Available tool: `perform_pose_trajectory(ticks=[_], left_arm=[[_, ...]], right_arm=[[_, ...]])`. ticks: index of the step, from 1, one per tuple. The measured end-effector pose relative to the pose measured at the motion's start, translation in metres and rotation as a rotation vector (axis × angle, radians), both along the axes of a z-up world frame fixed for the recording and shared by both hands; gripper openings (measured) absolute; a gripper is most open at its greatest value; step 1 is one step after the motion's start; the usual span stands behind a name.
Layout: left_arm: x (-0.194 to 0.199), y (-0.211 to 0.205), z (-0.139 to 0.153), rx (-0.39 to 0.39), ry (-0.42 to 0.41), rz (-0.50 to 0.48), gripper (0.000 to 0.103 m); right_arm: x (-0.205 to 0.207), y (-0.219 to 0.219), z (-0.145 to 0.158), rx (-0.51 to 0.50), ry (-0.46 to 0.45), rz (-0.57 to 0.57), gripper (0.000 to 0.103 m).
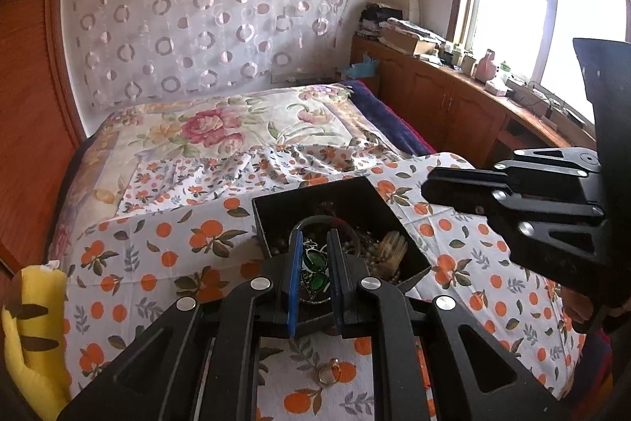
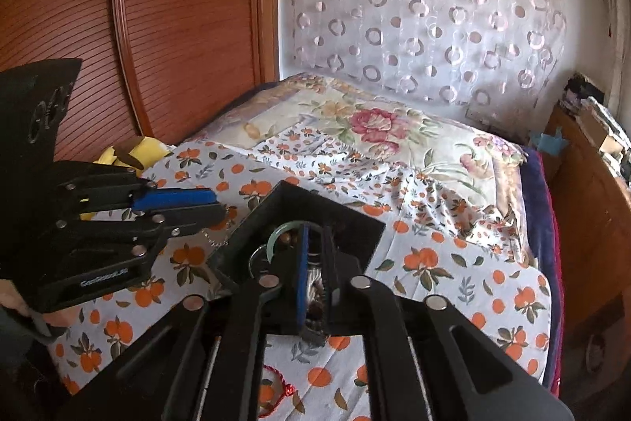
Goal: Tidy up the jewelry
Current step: 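Open the left tool inside the box and return both tools to the table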
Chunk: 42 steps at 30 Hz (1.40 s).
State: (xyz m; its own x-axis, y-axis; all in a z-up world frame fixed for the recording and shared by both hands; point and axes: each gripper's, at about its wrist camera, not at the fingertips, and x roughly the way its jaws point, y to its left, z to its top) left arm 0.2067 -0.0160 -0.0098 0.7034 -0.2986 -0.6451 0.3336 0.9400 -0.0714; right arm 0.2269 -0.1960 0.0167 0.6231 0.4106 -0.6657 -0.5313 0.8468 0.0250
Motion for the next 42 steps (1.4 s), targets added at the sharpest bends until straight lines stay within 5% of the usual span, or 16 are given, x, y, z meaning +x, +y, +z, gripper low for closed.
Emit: perform_pose_trajectory(ticks=[2, 22, 32, 42], left_arm=[[0.004, -0.003, -0.002, 0.003, 0.005, -0.002, 0.012], [0.015, -0.017, -0.027, 0.014, 0.052, -0.004, 0.012], [-0.030, -0.006, -0.022, 0.055, 0.013, -0.017, 0.036], [-0.051, 0.008, -0.062, 0.088, 0.100, -0.012, 0.043]], right_arm=[[-0.001, -0.004, 0.000, 0.008, 0.000, -0.007, 0.029], [-0.023, -0.044, -0.001, 0.024, -0.026, -0.040, 0.029], [-0.061, -0.034, -0.028, 0.039, -0.004, 0.003, 0.038], [-0.080, -0.018, -0.084, 0.012, 0.098, 0.021, 0.038]])
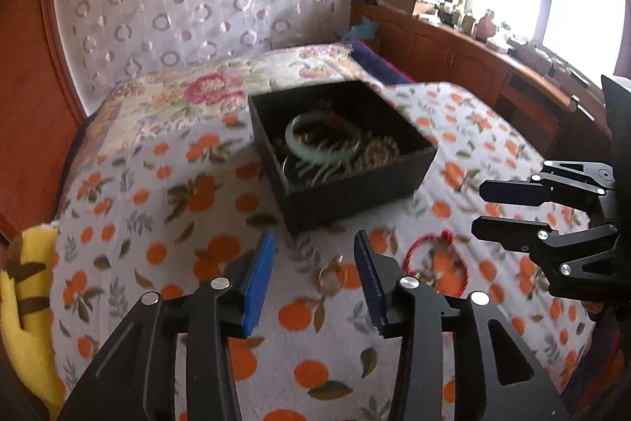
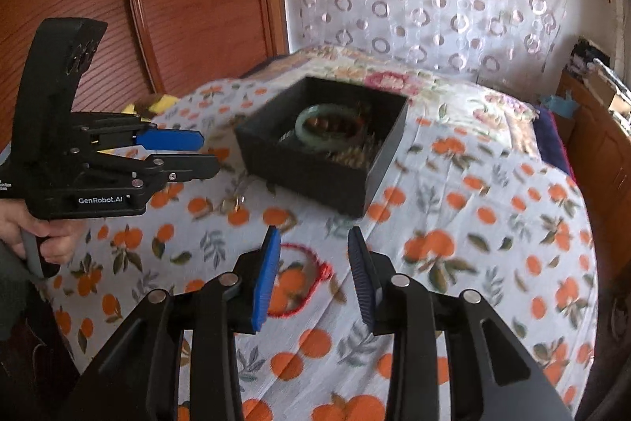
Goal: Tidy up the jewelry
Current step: 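Open the left tool inside the box and return both tools to the table, then grasp the gold ring with the left tool while the right tool grasps the red string bracelet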
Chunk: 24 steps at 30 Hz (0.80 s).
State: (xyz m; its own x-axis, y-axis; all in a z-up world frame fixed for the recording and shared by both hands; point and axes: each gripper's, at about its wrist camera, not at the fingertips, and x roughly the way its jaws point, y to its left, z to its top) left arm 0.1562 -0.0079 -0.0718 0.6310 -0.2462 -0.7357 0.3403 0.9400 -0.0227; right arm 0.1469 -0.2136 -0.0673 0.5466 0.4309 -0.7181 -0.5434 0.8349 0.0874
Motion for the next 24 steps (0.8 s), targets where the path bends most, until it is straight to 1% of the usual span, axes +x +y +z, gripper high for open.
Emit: perform_pose_trajectory(ticks=[4, 5, 6, 8, 13, 17, 19, 21, 24], left_arm=[[0.001, 0.000, -0.017, 0.014, 0.034, 0.003, 0.045], [0.002, 0.000, -0.020, 0.014, 0.040, 0.003, 0.046], [0.002, 0.000, -0.023, 0.016, 0.045, 0.002, 0.051], [0.003, -0.002, -0.026, 0.021, 0.047, 0.002, 0.053], [0.006, -0.008, -0.032, 0.029, 0.060, -0.008, 0.053], [0.007, -0.016, -0.035, 0.048, 0.067, -0.026, 0.053], [0.007, -0.019, -0.037, 0.060, 0.071, -0.037, 0.051], [0.008, -0.023, -0.038, 0.073, 0.073, -0.044, 0.045], [0.008, -0.026, -0.039, 0.082, 0.072, -0.049, 0.043]], right_arm=[[-0.004, 0.005, -0.013, -0.024, 0.017, 0.007, 0.038], [-0.005, 0.005, -0.015, -0.031, 0.015, 0.009, 0.038], [-0.007, 0.007, -0.018, -0.036, 0.018, 0.010, 0.038], [-0.008, 0.006, -0.021, -0.039, 0.023, 0.011, 0.038], [-0.010, 0.008, -0.025, -0.063, 0.015, 0.012, 0.038], [-0.009, 0.007, -0.026, -0.060, 0.017, 0.008, 0.038], [-0.008, 0.007, -0.027, -0.061, 0.019, 0.006, 0.038], [-0.008, 0.007, -0.030, -0.063, 0.022, 0.007, 0.038], [-0.008, 0.007, -0.031, -0.062, 0.031, 0.008, 0.038]])
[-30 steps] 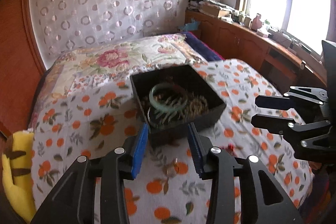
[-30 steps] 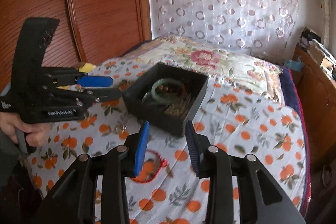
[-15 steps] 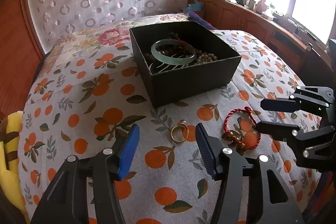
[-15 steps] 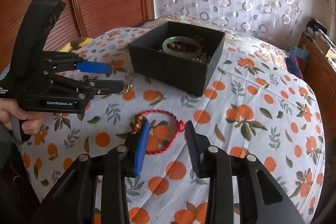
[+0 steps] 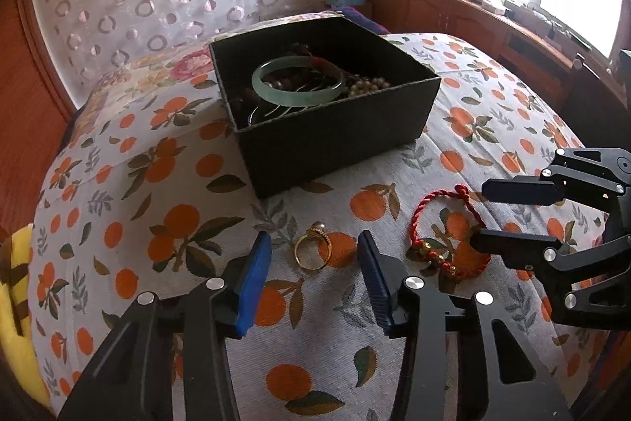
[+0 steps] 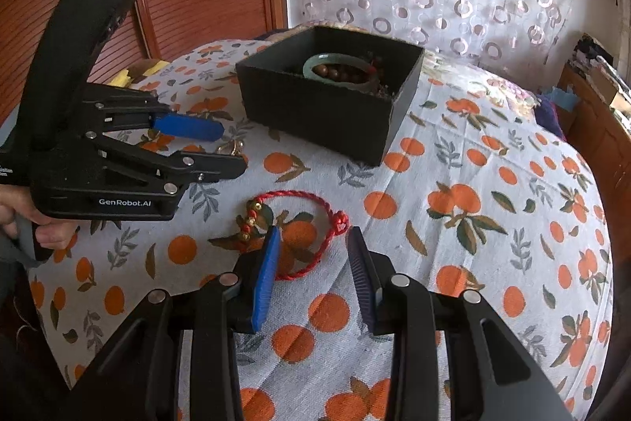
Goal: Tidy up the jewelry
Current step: 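Grasp the gold ring with the left tool while the right tool grasps the red string bracelet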
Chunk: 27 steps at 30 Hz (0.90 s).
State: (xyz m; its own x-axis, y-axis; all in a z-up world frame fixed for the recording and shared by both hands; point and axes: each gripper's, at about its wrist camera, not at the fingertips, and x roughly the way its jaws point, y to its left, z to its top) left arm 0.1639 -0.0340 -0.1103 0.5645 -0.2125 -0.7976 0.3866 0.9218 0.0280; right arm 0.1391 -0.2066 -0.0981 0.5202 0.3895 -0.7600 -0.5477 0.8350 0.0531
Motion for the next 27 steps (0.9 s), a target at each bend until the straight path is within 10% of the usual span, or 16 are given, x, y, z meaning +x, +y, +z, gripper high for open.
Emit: perform_pose_trajectory(ticks=[6, 27], left_arm=[[-0.001, -0.004, 0.001, -0.004, -0.001, -0.018, 0.018], [-0.049, 0.001, 0.045, -0.119, -0.135, 0.041, 0.019]], right_arm=[[0.003, 0.000, -0.003, -0.004, 0.030, -0.007, 0.038], [0.023, 0.003, -0.005, -0.035, 0.041, -0.005, 0.024]])
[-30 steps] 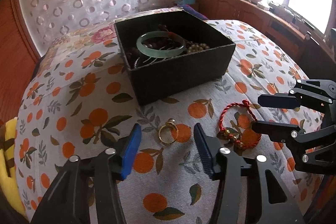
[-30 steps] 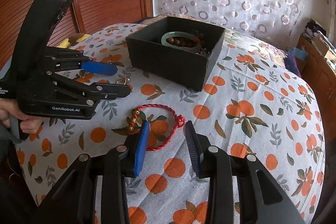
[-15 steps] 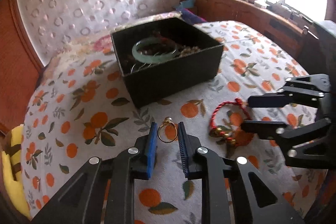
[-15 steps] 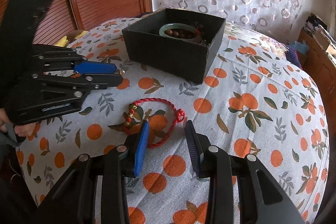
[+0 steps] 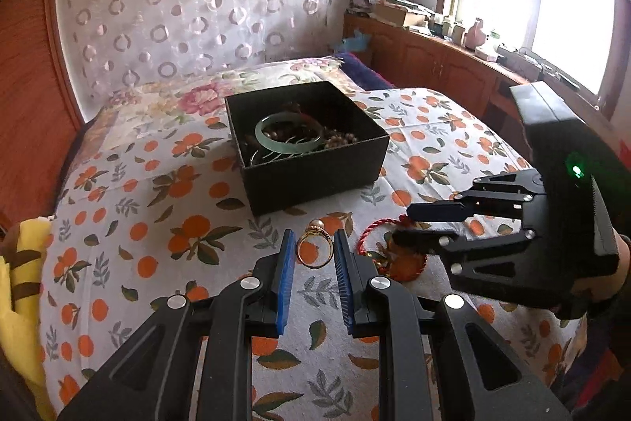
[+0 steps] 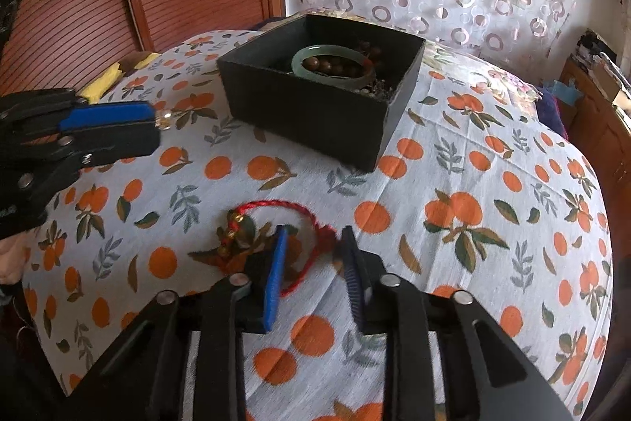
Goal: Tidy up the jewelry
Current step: 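Grasp the gold ring with the left tool while the right tool grasps the red string bracelet, then lower the gold ring into the box with the left tool while the right tool drops the red bracelet in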
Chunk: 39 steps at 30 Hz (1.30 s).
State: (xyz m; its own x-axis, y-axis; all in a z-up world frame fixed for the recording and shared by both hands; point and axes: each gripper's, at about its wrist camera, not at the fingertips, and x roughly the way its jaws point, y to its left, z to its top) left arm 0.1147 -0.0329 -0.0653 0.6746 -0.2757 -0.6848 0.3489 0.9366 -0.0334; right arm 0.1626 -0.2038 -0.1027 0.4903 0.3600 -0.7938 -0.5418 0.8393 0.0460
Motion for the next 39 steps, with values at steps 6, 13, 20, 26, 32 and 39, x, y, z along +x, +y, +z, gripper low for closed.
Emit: perform_pose_trajectory(ticks=[6, 13, 20, 26, 32, 39], left_arm=[[-0.004, 0.001, 0.005, -0.005, -0.013, 0.001, 0.019], [-0.001, 0.002, 0.016, -0.009, -0.030, 0.002, 0.019], [0.006, 0.003, 0.028, -0.018, -0.056, -0.005, 0.019], [0.017, 0.006, 0.032, -0.029, -0.061, -0.002, 0.019], [0.025, 0.011, 0.035, -0.041, -0.067, 0.004, 0.019], [0.034, 0.016, 0.038, -0.045, -0.069, 0.016, 0.019]], right_arm=[[0.002, -0.006, 0.001, 0.004, 0.004, -0.002, 0.010], [-0.004, -0.013, 0.026, 0.018, -0.069, -0.006, 0.009], [-0.005, -0.016, 0.071, 0.047, -0.174, 0.016, 0.009], [0.012, -0.018, 0.103, 0.079, -0.231, 0.019, 0.009], [0.041, -0.005, 0.113, 0.087, -0.246, 0.041, 0.009], [0.070, 0.012, 0.100, 0.111, -0.204, 0.067, 0.009]])
